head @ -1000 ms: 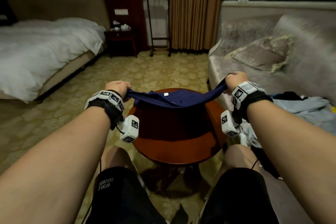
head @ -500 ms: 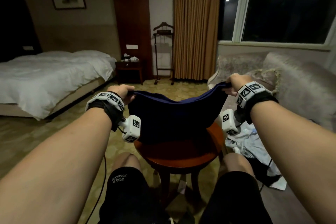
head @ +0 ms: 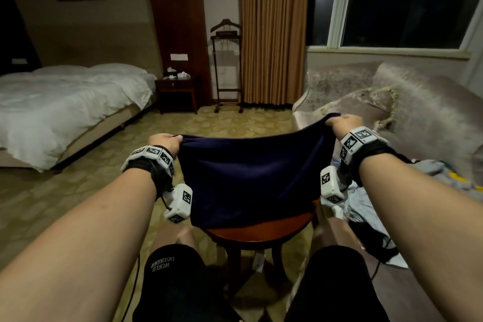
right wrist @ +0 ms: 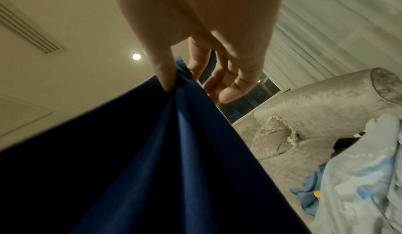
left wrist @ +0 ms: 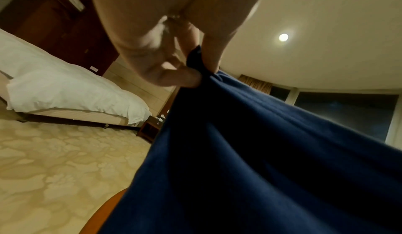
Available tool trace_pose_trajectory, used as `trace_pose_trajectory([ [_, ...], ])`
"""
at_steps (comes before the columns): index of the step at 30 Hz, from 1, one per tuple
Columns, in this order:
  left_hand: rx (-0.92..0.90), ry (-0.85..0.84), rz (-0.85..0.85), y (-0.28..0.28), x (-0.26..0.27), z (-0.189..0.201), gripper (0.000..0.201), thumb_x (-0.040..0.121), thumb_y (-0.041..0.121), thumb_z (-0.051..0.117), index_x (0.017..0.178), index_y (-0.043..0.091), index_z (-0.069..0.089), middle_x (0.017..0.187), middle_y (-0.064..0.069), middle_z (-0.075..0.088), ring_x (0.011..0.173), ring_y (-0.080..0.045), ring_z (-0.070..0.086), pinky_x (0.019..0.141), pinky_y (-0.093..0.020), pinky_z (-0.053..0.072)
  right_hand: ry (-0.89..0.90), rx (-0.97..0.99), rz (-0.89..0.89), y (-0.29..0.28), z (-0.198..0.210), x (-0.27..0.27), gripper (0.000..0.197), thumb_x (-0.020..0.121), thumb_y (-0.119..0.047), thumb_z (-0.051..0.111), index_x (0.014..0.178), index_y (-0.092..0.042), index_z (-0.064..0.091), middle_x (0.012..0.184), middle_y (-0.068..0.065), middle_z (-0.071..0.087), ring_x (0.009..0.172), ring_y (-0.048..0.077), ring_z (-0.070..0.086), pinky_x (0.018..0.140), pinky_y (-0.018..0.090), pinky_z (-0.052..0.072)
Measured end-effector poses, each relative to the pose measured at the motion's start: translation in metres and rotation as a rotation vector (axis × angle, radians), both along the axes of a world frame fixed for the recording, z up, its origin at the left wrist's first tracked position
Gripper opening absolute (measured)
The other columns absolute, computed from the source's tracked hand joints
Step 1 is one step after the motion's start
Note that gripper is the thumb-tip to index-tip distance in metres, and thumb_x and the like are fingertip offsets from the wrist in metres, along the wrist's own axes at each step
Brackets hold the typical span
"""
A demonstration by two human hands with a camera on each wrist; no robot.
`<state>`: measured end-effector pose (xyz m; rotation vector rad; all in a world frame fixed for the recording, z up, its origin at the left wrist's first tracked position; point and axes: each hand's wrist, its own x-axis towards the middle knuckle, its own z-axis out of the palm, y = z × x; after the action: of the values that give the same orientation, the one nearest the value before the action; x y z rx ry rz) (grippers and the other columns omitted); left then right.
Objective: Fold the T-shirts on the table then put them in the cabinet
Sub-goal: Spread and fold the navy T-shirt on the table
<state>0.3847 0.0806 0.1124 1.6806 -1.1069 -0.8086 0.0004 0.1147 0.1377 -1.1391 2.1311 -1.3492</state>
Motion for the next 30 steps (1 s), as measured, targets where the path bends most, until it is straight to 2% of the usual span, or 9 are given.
trace_pose_trajectory([
  [1, 0.017, -0.063, 0.017, -0.008, 0.001, -0.006, 0.034, 0.094, 0.022, 0.054, 0.113, -0.005, 0.065, 0.097, -0.02, 0.066, 0.087, -0.032, 0.062, 0.076, -0.031, 0.049, 0.008, 0.015, 0.013, -0.005, -0.006, -0.002, 0.02, 0.082, -0.025, 0.063, 0.091, -0.007, 0.064, 0.087, 0.01, 0.059, 0.084, 0.026, 0.056, 0.075, 0.034, 0.043],
  [3, 0.076, -0.167, 0.019, -0.026, 0.004, -0.021, 0.037, 0.095, 0.024, 0.049, 0.11, -0.005, 0.066, 0.112, -0.023, 0.065, 0.105, -0.037, 0.059, 0.09, -0.036, 0.043, -0.019, 0.022, 0.027, -0.021, -0.02, -0.003, 0.017, 0.082, -0.022, 0.061, 0.091, -0.008, 0.062, 0.088, 0.01, 0.057, 0.083, 0.025, 0.054, 0.071, 0.031, 0.038],
  [8, 0.198, -0.404, -0.091, -0.06, 0.002, -0.054, 0.041, 0.1, 0.02, 0.038, 0.116, -0.011, 0.06, 0.123, -0.027, 0.058, 0.115, -0.04, 0.053, 0.097, -0.037, 0.041, -0.004, 0.144, 0.03, -0.061, -0.059, -0.003, 0.016, 0.08, -0.01, 0.064, 0.094, -0.002, 0.066, 0.087, 0.011, 0.056, 0.082, 0.024, 0.052, 0.07, 0.031, 0.04],
  [11, 0.36, -0.559, -0.22, -0.079, 0.005, -0.086, 0.042, 0.102, 0.018, 0.032, 0.119, -0.011, 0.057, 0.126, -0.028, 0.055, 0.117, -0.039, 0.052, 0.095, -0.035, 0.039, 0.091, 0.384, 0.051, -0.086, -0.084, -0.006, 0.037, 0.084, -0.022, 0.062, 0.114, 0.0, 0.062, 0.113, 0.013, 0.062, 0.105, 0.033, 0.058, 0.086, 0.035, 0.044],
  [13, 0.43, -0.612, -0.268, -0.089, 0.006, -0.103, 0.04, 0.1, 0.018, 0.033, 0.118, -0.008, 0.058, 0.126, -0.025, 0.056, 0.115, -0.037, 0.053, 0.092, -0.033, 0.04, 0.125, 0.502, 0.097, -0.098, -0.098, -0.004, 0.041, 0.092, -0.024, 0.054, 0.125, 0.002, 0.057, 0.129, 0.018, 0.056, 0.117, 0.033, 0.054, 0.09, 0.033, 0.042],
  [16, 0.475, -0.558, -0.242, -0.105, 0.001, -0.116, 0.037, 0.099, 0.011, 0.035, 0.117, -0.013, 0.057, 0.126, -0.029, 0.055, 0.117, -0.039, 0.051, 0.092, -0.035, 0.038, 0.131, 0.582, 0.112, -0.11, -0.108, 0.002, 0.038, 0.099, -0.022, 0.049, 0.124, 0.007, 0.055, 0.127, 0.02, 0.056, 0.12, 0.033, 0.053, 0.091, 0.031, 0.042],
  [19, 0.44, -0.472, -0.145, -0.128, -0.004, -0.12, 0.04, 0.101, 0.013, 0.034, 0.121, -0.015, 0.054, 0.13, -0.031, 0.051, 0.121, -0.042, 0.048, 0.097, -0.038, 0.036, 0.056, 0.476, 0.079, -0.128, -0.124, 0.001, 0.029, 0.089, -0.016, 0.062, 0.109, 0.005, 0.061, 0.102, 0.015, 0.058, 0.1, 0.033, 0.058, 0.079, 0.035, 0.043],
  [26, 0.343, -0.413, 0.043, -0.188, -0.009, -0.134, 0.036, 0.099, 0.016, 0.043, 0.124, -0.006, 0.057, 0.131, -0.024, 0.055, 0.122, -0.038, 0.05, 0.1, -0.034, 0.036, -0.028, 0.352, 0.006, -0.186, -0.143, 0.003, 0.05, 0.083, -0.023, 0.07, 0.128, -0.005, 0.057, 0.123, 0.013, 0.061, 0.114, 0.032, 0.057, 0.098, 0.039, 0.046],
  [30, 0.347, -0.37, 0.112, -0.219, -0.009, -0.151, 0.032, 0.096, 0.019, 0.05, 0.119, 0.0, 0.062, 0.124, -0.02, 0.061, 0.115, -0.035, 0.056, 0.096, -0.032, 0.04, -0.03, 0.357, 0.025, -0.219, -0.153, 0.008, 0.026, 0.083, -0.019, 0.071, 0.105, -0.006, 0.067, 0.104, 0.014, 0.067, 0.099, 0.032, 0.063, 0.091, 0.042, 0.051],
])
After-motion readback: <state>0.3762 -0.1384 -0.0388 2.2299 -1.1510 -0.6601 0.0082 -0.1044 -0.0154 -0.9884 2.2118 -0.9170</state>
